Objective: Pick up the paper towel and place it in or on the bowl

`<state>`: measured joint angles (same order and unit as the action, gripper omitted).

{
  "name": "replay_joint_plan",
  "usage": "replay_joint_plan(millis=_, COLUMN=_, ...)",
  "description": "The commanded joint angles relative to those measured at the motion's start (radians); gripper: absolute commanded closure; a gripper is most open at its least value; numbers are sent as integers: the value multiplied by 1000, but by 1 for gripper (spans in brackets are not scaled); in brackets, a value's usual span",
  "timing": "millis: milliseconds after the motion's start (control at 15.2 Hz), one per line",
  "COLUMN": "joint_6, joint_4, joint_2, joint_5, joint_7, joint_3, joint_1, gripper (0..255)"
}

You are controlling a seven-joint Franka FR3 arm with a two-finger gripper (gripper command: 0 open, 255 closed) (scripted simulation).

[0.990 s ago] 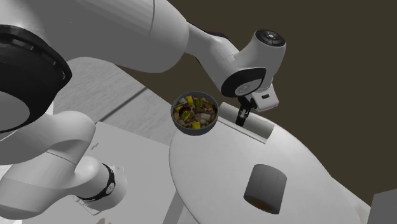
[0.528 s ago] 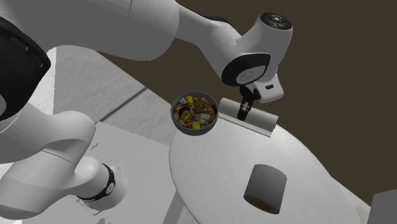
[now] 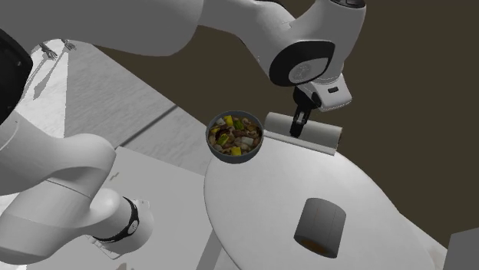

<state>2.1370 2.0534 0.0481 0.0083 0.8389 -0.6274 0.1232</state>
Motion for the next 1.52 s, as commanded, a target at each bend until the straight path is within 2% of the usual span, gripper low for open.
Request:
replay_joint_plan(millis=0, joint_6=-25, joint_4=-14, joint_2=-13, joint_5=9, joint_7=-5, joint_3=0, joint_1=-1, gripper=255)
replay_joint_plan(millis=924, joint_6=-203, joint_4=-148, joint_2=-66, joint_5=41, joint_7=-24, joint_3=5, joint_1=-8, gripper=255)
replay_joint_plan(millis=1188, joint_6=-196, joint_4=10, joint_2=-246, joint_5=152, joint_7=-67, joint_3=16, joint_1=5, gripper=255)
replay_joint_plan(millis=1452, joint_6=-216, joint_4=146, joint_2=-418, joint_5=245, joint_7=-98, joint_3=42, joint_1=50, gripper=255)
